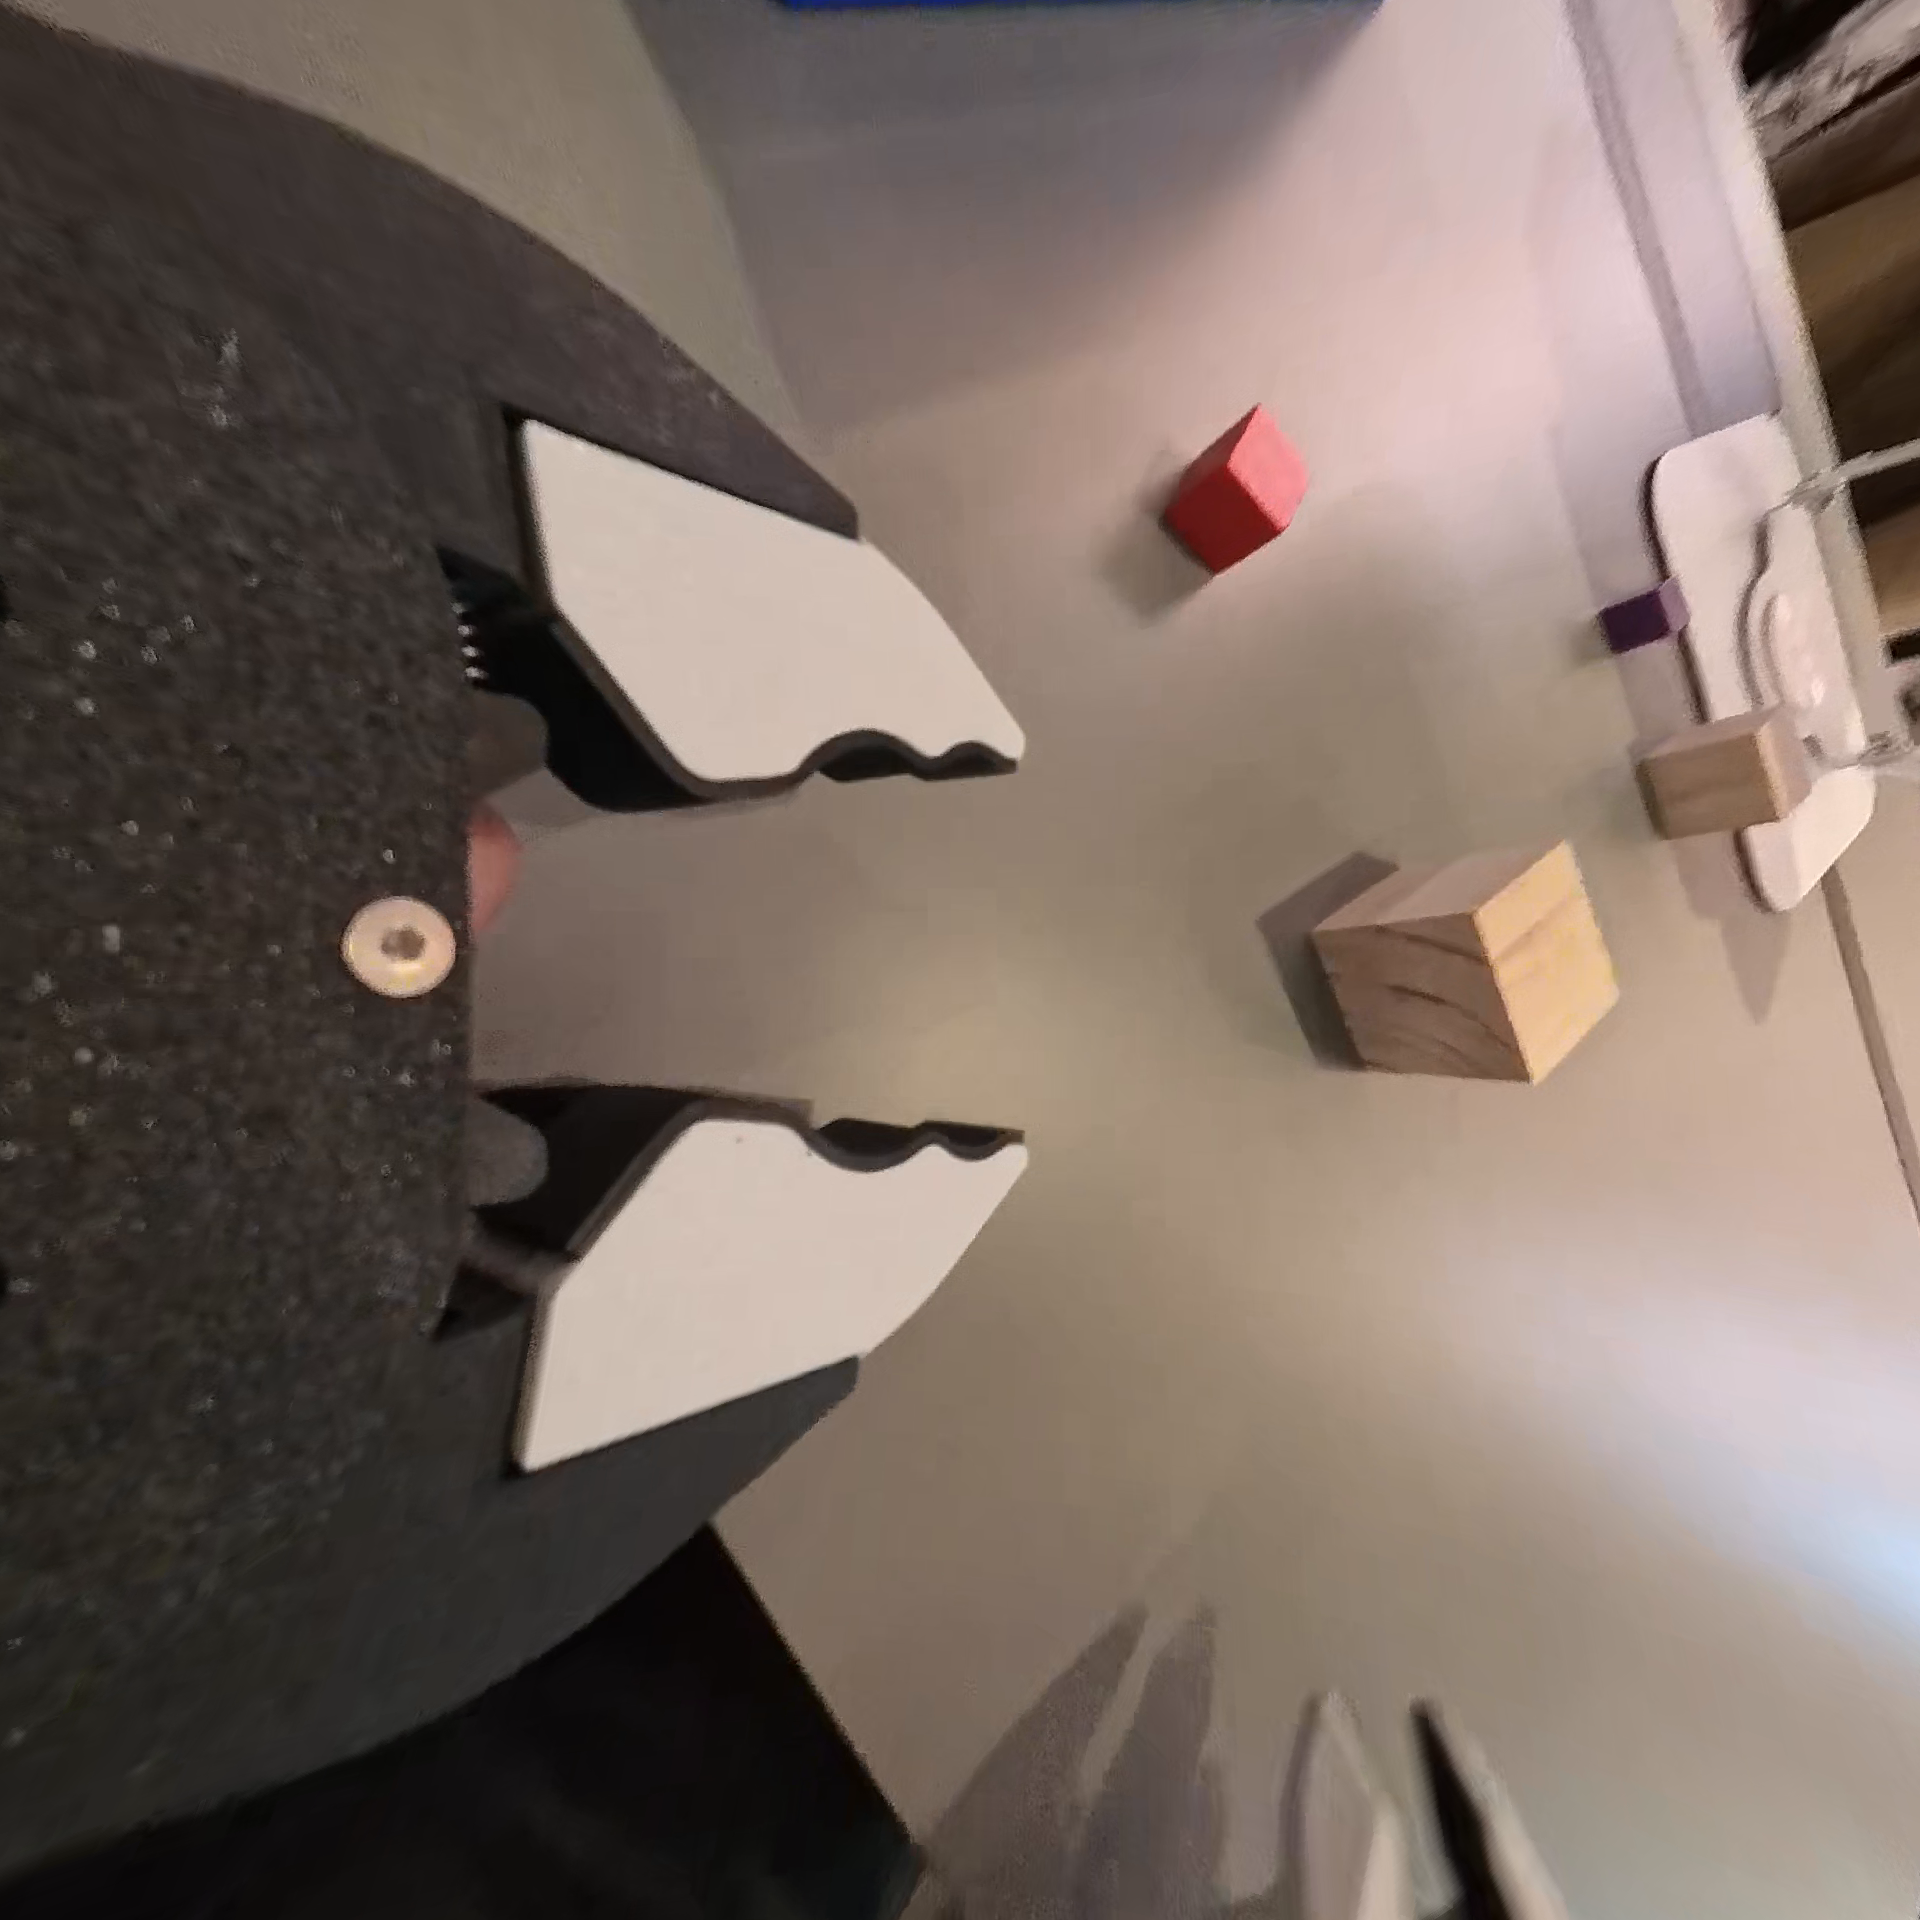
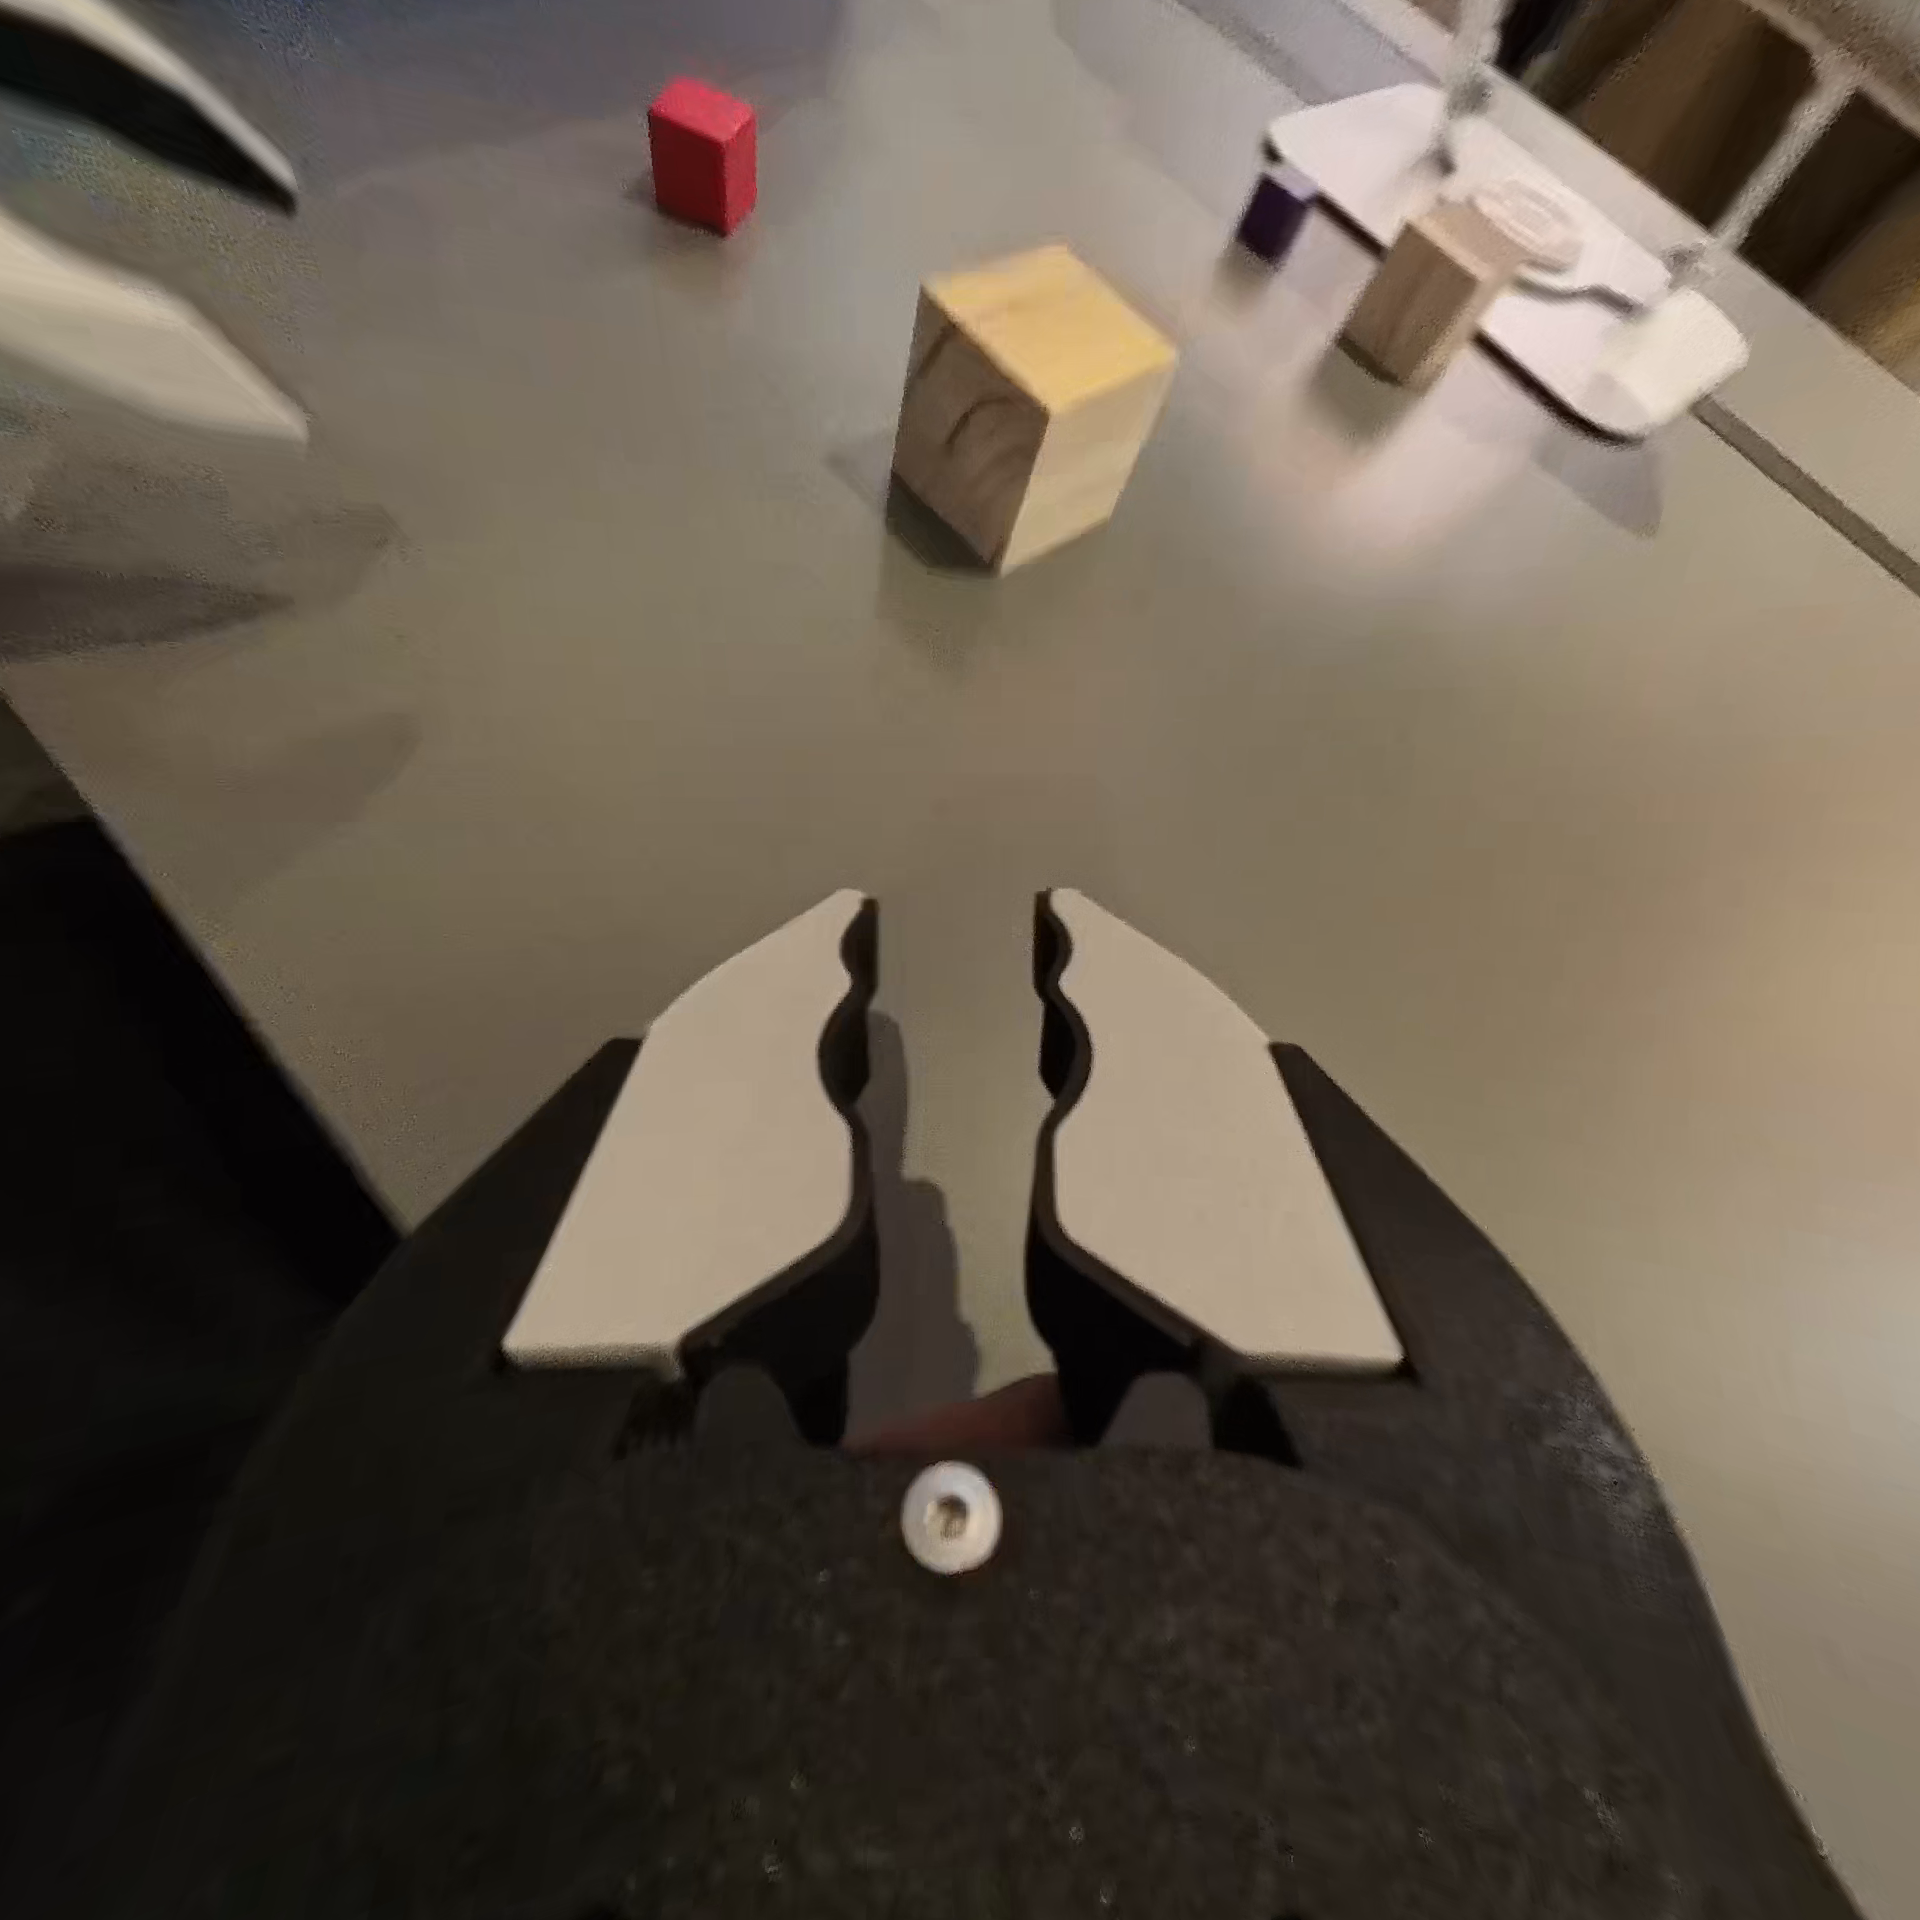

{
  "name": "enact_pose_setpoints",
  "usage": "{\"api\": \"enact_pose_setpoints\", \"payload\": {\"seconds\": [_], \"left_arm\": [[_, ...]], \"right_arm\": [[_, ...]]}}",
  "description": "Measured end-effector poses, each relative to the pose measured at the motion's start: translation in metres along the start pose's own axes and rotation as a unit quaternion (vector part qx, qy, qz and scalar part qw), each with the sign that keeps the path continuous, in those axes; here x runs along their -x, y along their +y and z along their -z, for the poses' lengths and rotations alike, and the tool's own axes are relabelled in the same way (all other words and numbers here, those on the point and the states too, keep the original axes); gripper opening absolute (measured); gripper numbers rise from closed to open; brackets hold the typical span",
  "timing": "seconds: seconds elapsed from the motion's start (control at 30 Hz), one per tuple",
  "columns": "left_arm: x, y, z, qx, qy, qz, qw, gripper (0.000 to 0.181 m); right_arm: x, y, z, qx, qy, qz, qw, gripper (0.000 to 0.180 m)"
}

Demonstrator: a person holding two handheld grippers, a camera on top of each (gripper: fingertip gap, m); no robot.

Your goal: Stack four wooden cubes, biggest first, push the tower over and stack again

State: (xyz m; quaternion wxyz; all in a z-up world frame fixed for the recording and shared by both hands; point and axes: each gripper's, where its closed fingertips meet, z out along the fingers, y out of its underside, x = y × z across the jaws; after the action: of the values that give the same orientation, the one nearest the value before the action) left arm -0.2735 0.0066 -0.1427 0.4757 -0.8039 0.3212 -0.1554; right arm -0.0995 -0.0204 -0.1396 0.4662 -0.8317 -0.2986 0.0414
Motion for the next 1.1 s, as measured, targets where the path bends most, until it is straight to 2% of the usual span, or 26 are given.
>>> {"api": "enact_pose_setpoints", "payload": {"seconds": [0.03, 0.13, 0.2, 0.27, 0.33, 0.43, 0.57, 0.6, 0.63, 0.7, 0.87, 0.97, 1.1], "left_arm": [[-0.001, 0.003, -0.001, 0.002, 0.003, 0.004, 1.000, 0.063], [0.001, 0.003, -0.003, -0.004, -0.005, -0.014, 1.000, 0.062], [0.002, -0.002, -0.001, -0.015, -0.012, -0.022, 1.000, 0.061], [0.001, -0.005, 0.000, -0.023, -0.009, -0.026, 0.999, 0.060], [0.001, -0.005, -0.001, -0.024, -0.010, -0.033, 0.999, 0.060], [0.001, 0.000, -0.003, -0.016, -0.005, -0.041, 0.999, 0.060], [-0.001, 0.007, -0.003, -0.003, 0.019, -0.025, 0.999, 0.059], [-0.001, 0.007, -0.002, -0.003, 0.027, -0.020, 0.999, 0.059], [-0.002, 0.008, 0.000, -0.002, 0.033, -0.017, 0.999, 0.058], [-0.001, 0.008, 0.004, -0.004, 0.038, -0.014, 0.999, 0.058], [0.001, 0.005, 0.008, -0.008, 0.034, -0.018, 0.999, 0.054], [0.003, 0.004, 0.009, -0.009, 0.027, -0.020, 0.999, 0.054], [0.004, 0.002, 0.011, -0.014, 0.023, -0.020, 0.999, 0.053]], "right_arm": [[-0.014, -0.018, -0.009, 0.003, -0.006, 0.020, 1.000, 0.037], [-0.068, -0.082, -0.051, 0.005, -0.005, 0.128, 0.992, 0.044], [-0.105, -0.114, -0.092, 0.034, -0.001, 0.200, 0.979, 0.050], [-0.129, -0.134, -0.137, 0.070, -0.025, 0.228, 0.971, 0.052], [-0.143, -0.140, -0.180, 0.107, -0.049, 0.250, 0.961, 0.052], [-0.167, -0.134, -0.236, 0.164, -0.037, 0.298, 0.940, 0.059], [-0.189, -0.123, -0.281, 0.184, -0.012, 0.336, 0.924, 0.059], [-0.193, -0.118, -0.287, 0.191, -0.010, 0.347, 0.918, 0.060], [-0.194, -0.114, -0.292, 0.192, -0.016, 0.348, 0.918, 0.053], [-0.198, -0.118, -0.298, 0.171, -0.017, 0.334, 0.927, 0.053], [-0.200, -0.117, -0.295, 0.177, -0.013, 0.334, 0.926, 0.052], [-0.191, -0.127, -0.272, 0.160, -0.005, 0.359, 0.920, 0.049], [-0.151, -0.154, -0.210, 0.113, -0.016, 0.380, 0.918, 0.048]]}}
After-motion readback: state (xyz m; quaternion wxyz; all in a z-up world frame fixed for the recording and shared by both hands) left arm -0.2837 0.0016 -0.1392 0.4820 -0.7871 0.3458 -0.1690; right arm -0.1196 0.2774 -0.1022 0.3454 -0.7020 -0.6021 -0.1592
